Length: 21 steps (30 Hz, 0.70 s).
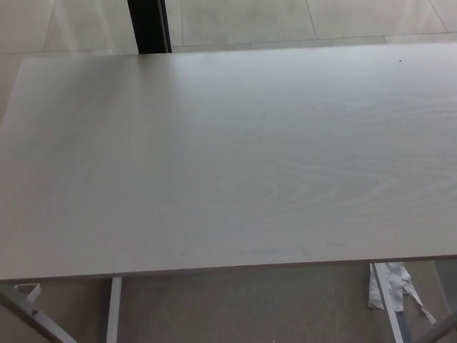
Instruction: Pick up a bottle and hand it
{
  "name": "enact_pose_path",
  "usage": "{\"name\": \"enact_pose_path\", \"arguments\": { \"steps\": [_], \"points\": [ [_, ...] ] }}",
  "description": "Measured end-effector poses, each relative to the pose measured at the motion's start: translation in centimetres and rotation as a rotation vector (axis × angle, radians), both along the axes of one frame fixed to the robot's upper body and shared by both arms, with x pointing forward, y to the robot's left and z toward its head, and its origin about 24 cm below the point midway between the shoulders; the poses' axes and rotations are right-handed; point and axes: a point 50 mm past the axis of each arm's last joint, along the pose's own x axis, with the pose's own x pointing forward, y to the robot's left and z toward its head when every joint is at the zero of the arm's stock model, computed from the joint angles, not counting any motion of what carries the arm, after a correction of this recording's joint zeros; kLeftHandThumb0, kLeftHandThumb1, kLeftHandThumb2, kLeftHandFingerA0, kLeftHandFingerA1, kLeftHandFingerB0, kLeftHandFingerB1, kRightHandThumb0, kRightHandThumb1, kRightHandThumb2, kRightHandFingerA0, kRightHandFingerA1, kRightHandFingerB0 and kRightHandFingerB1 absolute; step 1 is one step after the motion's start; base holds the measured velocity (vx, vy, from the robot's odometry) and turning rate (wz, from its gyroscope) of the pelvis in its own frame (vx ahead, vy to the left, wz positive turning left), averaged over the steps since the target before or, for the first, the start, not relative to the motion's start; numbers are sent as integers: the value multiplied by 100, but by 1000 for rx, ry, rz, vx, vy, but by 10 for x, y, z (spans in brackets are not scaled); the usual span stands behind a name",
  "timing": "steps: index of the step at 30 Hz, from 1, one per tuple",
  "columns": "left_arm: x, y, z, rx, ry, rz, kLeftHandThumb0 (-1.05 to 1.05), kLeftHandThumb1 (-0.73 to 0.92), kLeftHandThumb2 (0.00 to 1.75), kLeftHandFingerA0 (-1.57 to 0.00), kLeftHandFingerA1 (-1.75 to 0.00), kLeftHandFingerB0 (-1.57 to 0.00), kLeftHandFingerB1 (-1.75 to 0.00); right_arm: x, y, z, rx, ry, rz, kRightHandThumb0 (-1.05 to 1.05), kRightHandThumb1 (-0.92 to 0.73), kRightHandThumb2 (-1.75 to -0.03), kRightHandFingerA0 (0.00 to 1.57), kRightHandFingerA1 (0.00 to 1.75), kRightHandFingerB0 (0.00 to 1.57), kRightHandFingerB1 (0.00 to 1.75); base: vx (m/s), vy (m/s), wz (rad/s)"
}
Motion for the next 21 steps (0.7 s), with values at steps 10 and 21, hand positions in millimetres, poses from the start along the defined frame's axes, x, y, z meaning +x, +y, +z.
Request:
{"name": "enact_pose_path", "arguments": {
  "steps": [10, 21],
  "points": [
    [5, 2, 5, -10, -54, -60, -63, 53, 54, -21, -94, -8, -50, -2, -1, 0, 4, -10, 3, -51, -60, -57, 77, 111, 37, 40, 0, 0, 0],
    [10, 2, 7, 19, -82, -67, -79, 40, 79, -49, -80, -41, -53, -6, -2, -1, 17, -8, 10, -71, -40, -79, 91, 121, 32, 51, 0, 0, 0]
  ]
}}
